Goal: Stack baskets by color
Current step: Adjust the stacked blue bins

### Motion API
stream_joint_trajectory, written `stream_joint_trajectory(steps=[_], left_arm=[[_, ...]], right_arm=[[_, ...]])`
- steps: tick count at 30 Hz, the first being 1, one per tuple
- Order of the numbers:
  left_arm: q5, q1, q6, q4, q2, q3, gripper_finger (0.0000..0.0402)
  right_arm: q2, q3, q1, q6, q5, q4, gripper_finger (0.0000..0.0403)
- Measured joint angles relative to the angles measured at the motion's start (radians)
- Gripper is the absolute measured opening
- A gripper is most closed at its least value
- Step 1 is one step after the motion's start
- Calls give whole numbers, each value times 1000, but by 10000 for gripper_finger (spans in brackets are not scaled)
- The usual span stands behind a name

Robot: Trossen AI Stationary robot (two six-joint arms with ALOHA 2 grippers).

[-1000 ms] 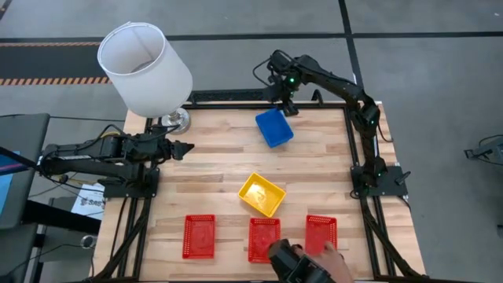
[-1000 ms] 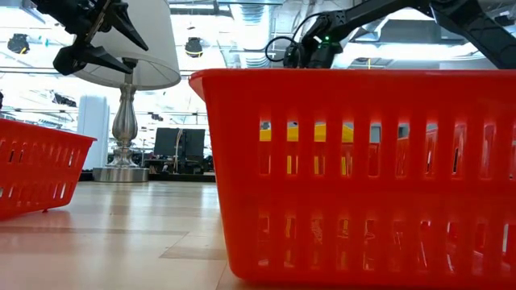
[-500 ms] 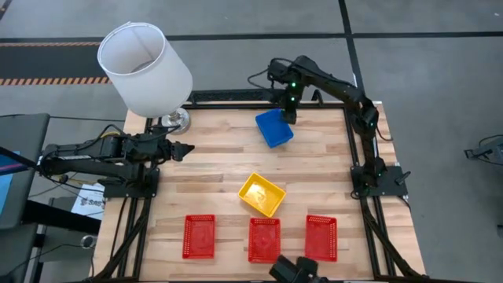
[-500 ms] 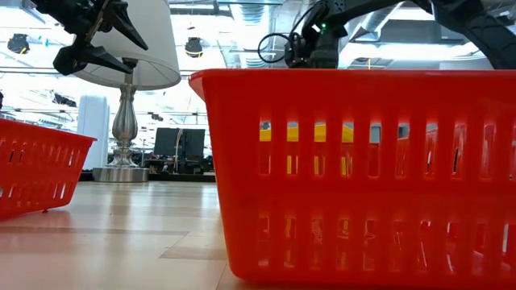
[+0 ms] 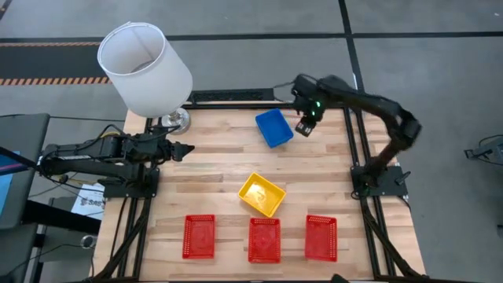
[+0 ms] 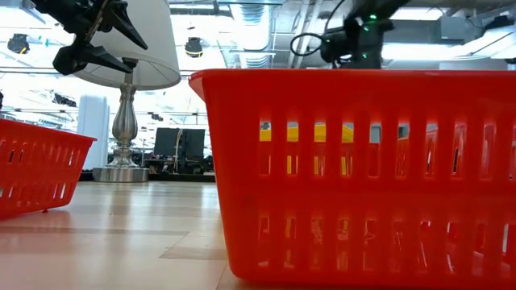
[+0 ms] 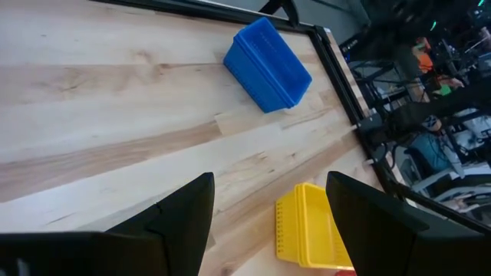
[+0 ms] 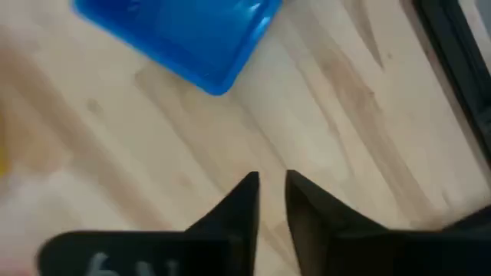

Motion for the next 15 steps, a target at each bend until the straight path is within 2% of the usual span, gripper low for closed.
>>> stream_joint_trajectory(steps=[4, 6, 12, 15], left_arm=[[-1, 0, 2, 0, 0, 0, 241], [-1, 0, 2, 0, 0, 0, 241], [-2, 0, 2, 0, 0, 0, 241], [-2, 0, 2, -5, 0, 0, 241]], right_arm=[[-58, -211, 48, 170, 90, 262, 17], [-56, -253, 58, 237, 100, 329, 9], [55, -265, 73, 278, 130, 380, 9], [107, -255, 76, 275, 85, 427, 5]])
